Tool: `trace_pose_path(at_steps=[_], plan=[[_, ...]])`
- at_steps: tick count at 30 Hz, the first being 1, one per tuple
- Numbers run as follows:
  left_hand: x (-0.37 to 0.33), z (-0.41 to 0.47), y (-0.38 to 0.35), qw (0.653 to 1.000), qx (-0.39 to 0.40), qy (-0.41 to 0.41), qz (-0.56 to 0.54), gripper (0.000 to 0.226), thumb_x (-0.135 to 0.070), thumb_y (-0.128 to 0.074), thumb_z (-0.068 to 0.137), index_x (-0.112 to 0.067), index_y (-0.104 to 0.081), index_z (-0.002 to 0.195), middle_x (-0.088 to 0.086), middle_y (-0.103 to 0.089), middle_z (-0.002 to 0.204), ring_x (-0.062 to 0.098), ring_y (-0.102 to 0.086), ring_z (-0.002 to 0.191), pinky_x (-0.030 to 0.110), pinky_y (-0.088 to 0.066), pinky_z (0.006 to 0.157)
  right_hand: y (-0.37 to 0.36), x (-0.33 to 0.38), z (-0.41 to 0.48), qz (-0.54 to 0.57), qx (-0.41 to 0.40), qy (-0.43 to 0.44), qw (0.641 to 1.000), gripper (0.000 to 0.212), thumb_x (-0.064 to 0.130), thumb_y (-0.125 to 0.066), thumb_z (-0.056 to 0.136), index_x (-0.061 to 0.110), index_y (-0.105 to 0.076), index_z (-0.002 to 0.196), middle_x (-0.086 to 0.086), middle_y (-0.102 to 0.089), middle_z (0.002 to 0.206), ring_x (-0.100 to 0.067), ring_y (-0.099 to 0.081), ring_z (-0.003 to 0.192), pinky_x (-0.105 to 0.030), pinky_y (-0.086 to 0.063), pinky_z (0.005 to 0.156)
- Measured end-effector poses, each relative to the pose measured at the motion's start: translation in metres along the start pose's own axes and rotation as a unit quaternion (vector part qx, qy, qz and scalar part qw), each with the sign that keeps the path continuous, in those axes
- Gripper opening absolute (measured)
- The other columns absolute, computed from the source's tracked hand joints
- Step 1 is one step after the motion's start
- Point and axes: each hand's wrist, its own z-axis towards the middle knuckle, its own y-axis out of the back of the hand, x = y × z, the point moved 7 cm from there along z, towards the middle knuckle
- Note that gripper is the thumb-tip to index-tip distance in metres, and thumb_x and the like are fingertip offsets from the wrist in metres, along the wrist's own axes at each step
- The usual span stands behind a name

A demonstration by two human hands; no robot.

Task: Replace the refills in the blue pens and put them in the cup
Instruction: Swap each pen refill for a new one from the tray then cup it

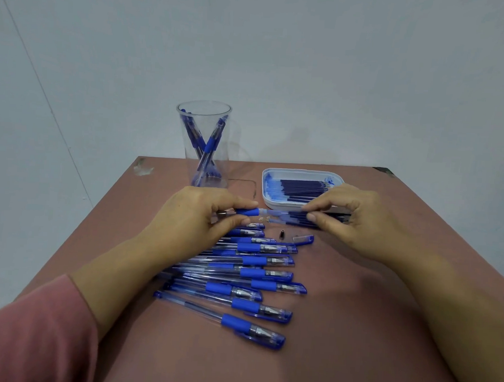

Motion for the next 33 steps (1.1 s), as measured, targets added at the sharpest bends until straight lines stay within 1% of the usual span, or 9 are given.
trace_pose_path(at_steps=[2,5,8,10,14,19,28,31,33], plan=[[0.004,0.000,0.003,1.000,-0.007,0.009,0.000,0.034,-0.047,-0.061,0.084,-0.036,-0.070,0.115,-0.023,-0.068,0.092,-0.009,-0.060,0.079,0.013,-0.050,0.073,0.004,-0.014,-0.003,0.002,0.001,-0.029,1.000,0.030,0.016,-0.073,0.083,0.045,-0.066,0.087,0.019,-0.066,0.087,-0.004,-0.061,0.089,-0.035,-0.052,0.084],[0.007,0.001,0.005,1.000,-0.013,0.016,0.003,0.034,-0.048,-0.060,0.084,-0.036,-0.070,0.115,-0.023,-0.068,0.090,-0.009,-0.058,0.077,0.014,-0.049,0.072,-0.002,-0.028,-0.002,-0.031,0.019,-0.048,0.998,0.022,0.015,-0.072,0.083,0.037,-0.071,0.090,0.022,-0.064,0.085,-0.004,-0.059,0.089,-0.036,-0.052,0.084],[0.007,0.001,0.004,1.000,-0.010,0.013,0.002,0.036,-0.050,-0.058,0.083,-0.037,-0.069,0.115,-0.031,-0.061,0.090,-0.016,-0.056,0.077,0.008,-0.045,0.073,-0.013,-0.029,0.004,-0.093,0.036,-0.009,0.995,0.015,0.022,-0.073,0.082,0.034,-0.073,0.091,0.031,-0.059,0.080,0.002,-0.055,0.086,-0.034,-0.051,0.077],[0.005,0.001,0.004,1.000,-0.009,0.012,0.002,0.036,-0.050,-0.059,0.083,-0.037,-0.069,0.115,-0.029,-0.063,0.090,-0.016,-0.057,0.077,0.007,-0.044,0.073,-0.019,-0.030,0.007,-0.126,0.052,0.016,0.990,0.014,0.029,-0.070,0.079,0.035,-0.072,0.092,0.036,-0.056,0.079,0.005,-0.051,0.082,-0.032,-0.048,0.074],[0.003,0.001,0.005,1.000,-0.010,0.009,-0.001,0.036,-0.049,-0.059,0.083,-0.036,-0.070,0.115,-0.023,-0.067,0.089,-0.011,-0.059,0.077,0.009,-0.046,0.072,-0.021,-0.032,0.009,-0.153,0.064,0.019,0.986,0.017,0.030,-0.075,0.077,0.037,-0.071,0.092,0.029,-0.061,0.081,-0.002,-0.053,0.082,-0.033,-0.045,0.077],[0.001,0.001,0.004,1.000,-0.008,0.004,0.001,0.036,-0.048,-0.059,0.083,-0.035,-0.069,0.115,-0.030,-0.060,0.089,-0.019,-0.055,0.079,0.006,-0.043,0.072,-0.022,-0.035,0.010,-0.181,0.063,0.000,0.982,0.018,0.033,-0.079,0.075,0.039,-0.072,0.091,0.026,-0.060,0.084,-0.006,-0.050,0.085,-0.039,-0.044,0.080],[0.003,0.001,0.004,1.000,-0.012,0.001,0.003,0.030,-0.039,-0.068,0.085,-0.035,-0.070,0.115,-0.022,-0.069,0.095,-0.008,-0.060,0.079,0.021,-0.054,0.073,-0.005,-0.035,0.023,-0.170,0.028,-0.003,0.985,0.013,0.041,-0.071,0.081,0.035,-0.071,0.093,0.020,-0.066,0.091,-0.012,-0.055,0.091,-0.044,-0.046,0.084],[0.003,0.001,0.004,1.000,-0.012,0.004,-0.006,0.031,-0.044,-0.064,0.085,-0.036,-0.070,0.115,-0.025,-0.068,0.094,-0.008,-0.061,0.079,0.024,-0.056,0.072,0.001,-0.041,0.038,-0.158,0.051,-0.023,0.986,0.016,0.035,-0.071,0.084,0.033,-0.071,0.100,0.019,-0.064,0.099,-0.009,-0.049,0.098,-0.030,-0.039,0.087],[0.004,0.000,0.004,1.000,-0.013,0.004,-0.011,0.034,-0.047,-0.061,0.084,-0.035,-0.070,0.115,-0.023,-0.069,0.095,-0.007,-0.062,0.080,0.026,-0.056,0.072,-0.001,-0.048,0.046,-0.166,0.091,-0.051,0.981,0.019,0.033,-0.067,0.087,0.031,-0.070,0.106,0.017,-0.061,0.103,-0.003,-0.042,0.099,-0.019,-0.029,0.080]])
